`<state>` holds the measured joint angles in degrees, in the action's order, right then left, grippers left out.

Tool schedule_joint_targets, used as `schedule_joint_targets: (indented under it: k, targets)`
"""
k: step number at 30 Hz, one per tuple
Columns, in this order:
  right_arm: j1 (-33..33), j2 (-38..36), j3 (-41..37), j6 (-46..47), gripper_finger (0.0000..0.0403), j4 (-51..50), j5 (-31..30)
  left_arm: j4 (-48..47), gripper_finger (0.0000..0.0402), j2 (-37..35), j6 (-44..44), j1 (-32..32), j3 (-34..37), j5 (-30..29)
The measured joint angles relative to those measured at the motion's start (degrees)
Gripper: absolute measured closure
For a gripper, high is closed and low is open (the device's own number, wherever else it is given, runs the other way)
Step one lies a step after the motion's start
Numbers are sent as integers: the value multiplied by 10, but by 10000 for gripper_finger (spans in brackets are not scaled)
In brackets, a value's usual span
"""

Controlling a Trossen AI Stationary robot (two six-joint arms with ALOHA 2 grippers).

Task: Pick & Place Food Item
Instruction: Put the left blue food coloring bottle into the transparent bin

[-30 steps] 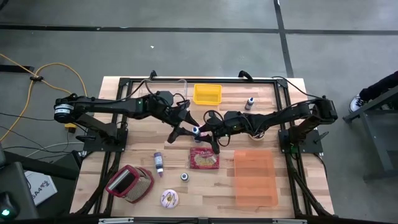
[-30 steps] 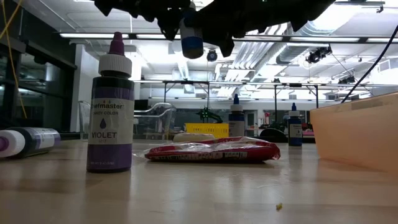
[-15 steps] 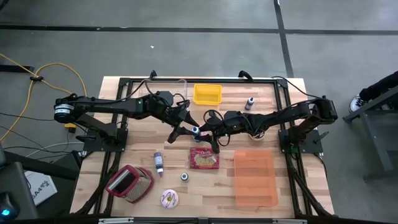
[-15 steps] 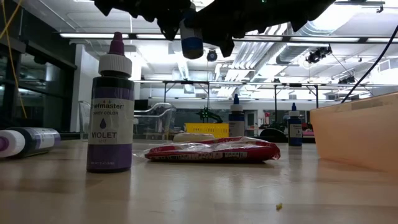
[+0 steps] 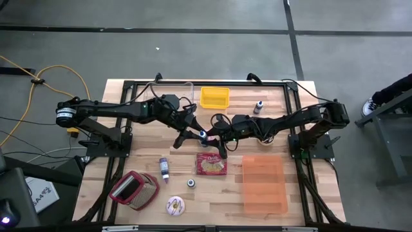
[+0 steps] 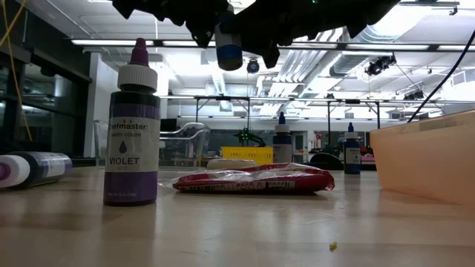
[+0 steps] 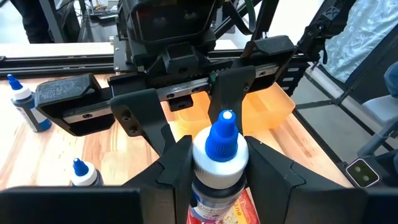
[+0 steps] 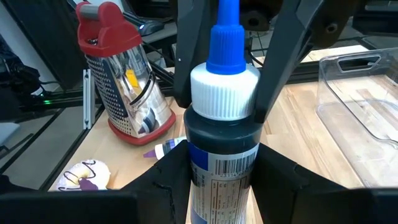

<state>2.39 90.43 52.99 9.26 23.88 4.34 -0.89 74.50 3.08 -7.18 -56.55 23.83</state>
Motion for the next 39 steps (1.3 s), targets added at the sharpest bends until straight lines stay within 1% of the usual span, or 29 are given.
schedule_joint_targets:
  k: [3,13,22,27,29,35,39]
  targets:
    - [0,0,0,0,270,0,0,0,290,0,0,0,0,0]
    - [0,0,0,2,266,-1,-2,0,288,0,0,0,0,0]
    - [0,0,0,0,210,-5,-11,-6,288,0,-1,-1,1,-2]
    - [0,0,0,0,190,-19,-13,-10,288,0,-4,-3,1,-4]
    - [0,0,0,-4,186,-36,-21,-11,288,0,-6,-7,1,-7]
    - [0,-7,1,-20,187,-91,-70,-37,288,-12,-7,-31,1,-18]
    - [0,-11,0,-17,186,-112,-72,-54,288,-35,-5,-56,1,-35]
